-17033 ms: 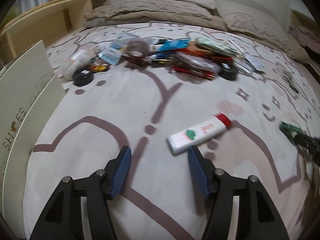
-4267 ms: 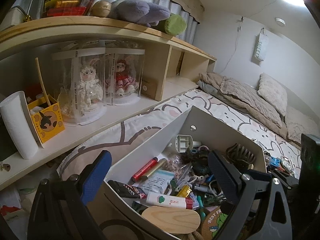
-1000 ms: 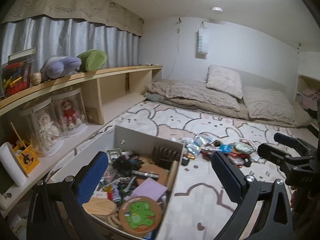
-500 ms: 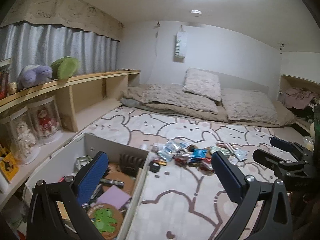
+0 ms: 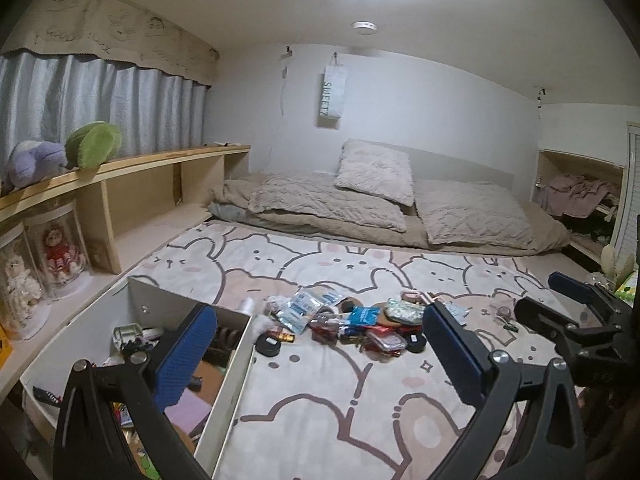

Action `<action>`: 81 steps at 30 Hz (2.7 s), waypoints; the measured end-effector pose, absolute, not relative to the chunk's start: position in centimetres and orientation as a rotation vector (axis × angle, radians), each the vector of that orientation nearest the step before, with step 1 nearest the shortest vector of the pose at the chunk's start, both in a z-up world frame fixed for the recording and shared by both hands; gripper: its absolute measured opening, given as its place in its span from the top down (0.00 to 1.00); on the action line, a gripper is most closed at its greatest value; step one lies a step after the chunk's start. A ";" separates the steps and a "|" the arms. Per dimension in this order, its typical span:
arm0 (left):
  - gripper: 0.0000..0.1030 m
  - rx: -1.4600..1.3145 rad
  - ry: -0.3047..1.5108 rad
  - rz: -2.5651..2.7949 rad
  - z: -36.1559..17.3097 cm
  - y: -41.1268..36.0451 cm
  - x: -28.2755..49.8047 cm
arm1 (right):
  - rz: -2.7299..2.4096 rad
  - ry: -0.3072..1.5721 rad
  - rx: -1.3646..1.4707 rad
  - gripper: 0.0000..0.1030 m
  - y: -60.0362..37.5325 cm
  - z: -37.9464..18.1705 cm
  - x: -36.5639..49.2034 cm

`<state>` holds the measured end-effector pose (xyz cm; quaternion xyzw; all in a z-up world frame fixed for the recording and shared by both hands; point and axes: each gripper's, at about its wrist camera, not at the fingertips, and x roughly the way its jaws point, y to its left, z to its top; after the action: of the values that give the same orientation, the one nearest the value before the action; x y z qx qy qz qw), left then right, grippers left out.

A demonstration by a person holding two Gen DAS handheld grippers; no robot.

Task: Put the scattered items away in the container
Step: 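Move the left gripper toward the yellow lighter while the right gripper approaches the green clothespin, then lower the left gripper over the yellow lighter while the right gripper lowers over the clothespin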

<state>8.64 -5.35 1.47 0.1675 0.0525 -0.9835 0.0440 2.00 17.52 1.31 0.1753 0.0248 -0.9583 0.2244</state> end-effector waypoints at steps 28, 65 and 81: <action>0.00 0.624 0.255 -3.128 -1.5 -3.0 -0.8 | -2.820 -0.080 0.620 0.00 25.9 -3.4 -4.9; 0.00 0.849 -0.057 -2.890 -14.0 -2.1 -10.9 | -2.944 -0.060 1.049 0.00 36.5 -16.4 -14.5; 0.00 1.112 0.008 -2.669 -20.2 -3.4 -16.2 | -2.994 -0.289 1.303 0.00 42.6 -21.2 -20.5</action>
<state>-16.25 -3.38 -20.15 0.3817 0.0027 -0.9158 0.1249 -20.54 42.57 -21.20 0.3966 -0.0880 -0.9112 -0.0684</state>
